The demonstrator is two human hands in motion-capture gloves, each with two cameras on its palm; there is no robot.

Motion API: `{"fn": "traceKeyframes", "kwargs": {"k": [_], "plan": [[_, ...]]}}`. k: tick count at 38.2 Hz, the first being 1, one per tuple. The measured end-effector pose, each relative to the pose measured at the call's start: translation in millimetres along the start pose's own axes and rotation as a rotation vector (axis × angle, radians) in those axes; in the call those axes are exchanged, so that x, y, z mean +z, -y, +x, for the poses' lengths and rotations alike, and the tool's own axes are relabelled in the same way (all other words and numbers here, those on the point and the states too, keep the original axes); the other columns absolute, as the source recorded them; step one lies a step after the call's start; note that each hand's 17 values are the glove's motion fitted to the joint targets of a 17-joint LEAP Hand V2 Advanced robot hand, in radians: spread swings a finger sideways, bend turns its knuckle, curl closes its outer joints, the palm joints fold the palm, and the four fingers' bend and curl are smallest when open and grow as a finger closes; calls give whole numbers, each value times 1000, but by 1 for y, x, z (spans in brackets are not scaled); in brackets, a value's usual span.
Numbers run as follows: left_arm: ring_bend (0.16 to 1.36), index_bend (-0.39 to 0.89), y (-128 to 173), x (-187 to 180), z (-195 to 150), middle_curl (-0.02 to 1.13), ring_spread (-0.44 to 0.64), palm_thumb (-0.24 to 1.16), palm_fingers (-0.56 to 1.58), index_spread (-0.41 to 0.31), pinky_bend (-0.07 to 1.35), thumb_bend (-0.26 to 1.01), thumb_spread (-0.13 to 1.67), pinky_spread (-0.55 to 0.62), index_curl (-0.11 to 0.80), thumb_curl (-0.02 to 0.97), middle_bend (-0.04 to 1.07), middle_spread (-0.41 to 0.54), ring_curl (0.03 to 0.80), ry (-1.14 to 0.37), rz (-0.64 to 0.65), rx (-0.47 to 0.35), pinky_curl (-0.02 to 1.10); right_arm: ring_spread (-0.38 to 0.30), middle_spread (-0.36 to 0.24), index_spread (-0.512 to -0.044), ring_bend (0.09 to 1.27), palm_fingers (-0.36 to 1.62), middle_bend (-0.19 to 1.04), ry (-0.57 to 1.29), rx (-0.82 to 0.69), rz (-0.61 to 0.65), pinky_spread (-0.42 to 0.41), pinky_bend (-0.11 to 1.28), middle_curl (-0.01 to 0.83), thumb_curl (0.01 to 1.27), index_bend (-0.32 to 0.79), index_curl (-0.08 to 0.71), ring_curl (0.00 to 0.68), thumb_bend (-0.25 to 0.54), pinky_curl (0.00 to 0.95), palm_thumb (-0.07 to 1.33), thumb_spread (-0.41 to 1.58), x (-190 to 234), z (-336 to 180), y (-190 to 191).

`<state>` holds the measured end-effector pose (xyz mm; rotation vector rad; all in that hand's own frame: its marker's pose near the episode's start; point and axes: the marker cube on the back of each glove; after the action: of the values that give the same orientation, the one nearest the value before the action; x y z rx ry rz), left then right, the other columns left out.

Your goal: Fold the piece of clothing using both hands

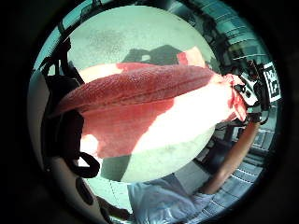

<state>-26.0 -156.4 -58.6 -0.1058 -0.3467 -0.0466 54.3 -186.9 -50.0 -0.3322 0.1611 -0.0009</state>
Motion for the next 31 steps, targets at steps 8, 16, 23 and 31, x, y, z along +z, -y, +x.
{"fn": "traceKeyframes", "kwargs": {"k": [8,16,23,31], "plan": [[523,291,-2,19,3,508,-366,715,1238,-358,175,34,1285,-251,476,288,514,-371,378,7,-31,-26,404,-233,-240,-315,807,1402,539,-42,21,-47,-332,466,488,276,191,375,469,56,384,892,1132,34,-21,52],[546,255,-5,17,-2,515,-375,715,1213,-352,142,12,1304,-217,479,280,540,-371,390,-134,187,-61,387,-242,-246,-318,806,1126,576,236,67,144,-269,515,497,261,-14,317,465,-12,395,847,1118,9,1,-8],[556,58,35,102,23,491,-231,722,663,-214,269,-6,1297,-36,403,278,319,-268,420,-147,333,9,443,-183,-199,-318,627,702,430,402,576,282,-106,566,456,262,72,294,429,-14,420,812,1154,49,69,-114],[507,133,-14,93,38,419,-159,717,680,-185,270,-10,1293,33,372,282,195,-230,373,-179,276,78,425,8,-93,-282,431,377,259,351,700,66,95,609,406,266,120,294,367,-57,418,693,1157,115,90,-126]]}}
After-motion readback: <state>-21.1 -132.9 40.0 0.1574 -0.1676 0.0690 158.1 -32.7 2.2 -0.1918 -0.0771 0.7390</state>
